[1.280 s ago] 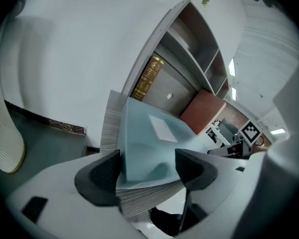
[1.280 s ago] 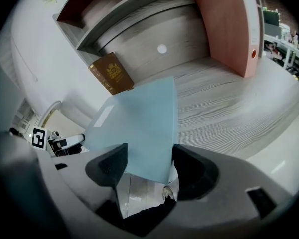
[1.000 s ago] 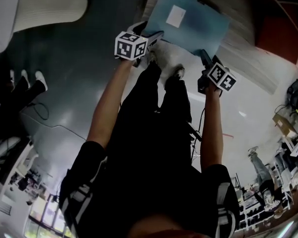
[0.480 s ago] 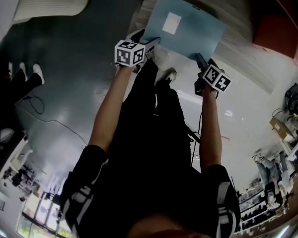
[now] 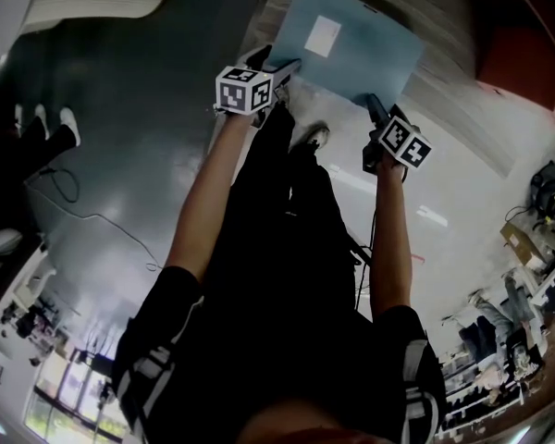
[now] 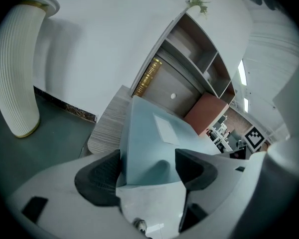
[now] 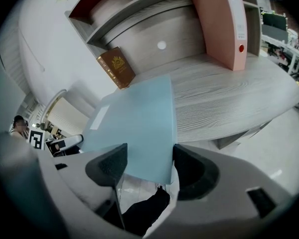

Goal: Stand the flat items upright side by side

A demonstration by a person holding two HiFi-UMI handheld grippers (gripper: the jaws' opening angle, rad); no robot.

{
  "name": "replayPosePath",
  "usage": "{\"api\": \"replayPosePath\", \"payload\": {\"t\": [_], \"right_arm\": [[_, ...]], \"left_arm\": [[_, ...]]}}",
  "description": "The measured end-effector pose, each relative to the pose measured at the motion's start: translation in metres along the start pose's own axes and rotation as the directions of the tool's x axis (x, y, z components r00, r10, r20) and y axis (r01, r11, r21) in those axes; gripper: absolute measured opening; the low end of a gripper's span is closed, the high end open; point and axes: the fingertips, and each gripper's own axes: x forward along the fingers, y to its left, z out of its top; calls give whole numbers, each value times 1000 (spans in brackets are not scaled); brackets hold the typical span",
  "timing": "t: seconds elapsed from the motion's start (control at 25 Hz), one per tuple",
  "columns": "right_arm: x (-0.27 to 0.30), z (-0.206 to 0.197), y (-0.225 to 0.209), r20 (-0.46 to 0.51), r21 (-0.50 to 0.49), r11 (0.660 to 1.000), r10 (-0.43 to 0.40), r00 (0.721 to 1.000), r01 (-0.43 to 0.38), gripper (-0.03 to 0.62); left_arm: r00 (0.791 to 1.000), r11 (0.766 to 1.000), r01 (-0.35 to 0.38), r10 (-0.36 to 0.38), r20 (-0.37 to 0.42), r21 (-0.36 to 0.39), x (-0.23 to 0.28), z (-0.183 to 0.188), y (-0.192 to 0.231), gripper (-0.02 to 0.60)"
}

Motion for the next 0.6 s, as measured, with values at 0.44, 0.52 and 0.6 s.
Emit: {"api": "replayPosePath", "payload": {"t": [0.44, 0.52, 0.6], "right_arm": [[1, 1, -2, -17, -14, 1000, 12, 1000, -12, 307], [1, -1, -1, -20, -12, 1000, 14, 1000, -14, 307], [2, -1, -1, -22, -11, 1000, 14, 1000, -14, 307]], "left_arm": [[962, 947, 41, 49, 268, -320, -30, 15, 28, 345], [943, 873, 124, 44, 329, -472, -30, 7, 35, 365], [927, 791, 190, 49, 371, -581, -26, -3, 39, 376]]}}
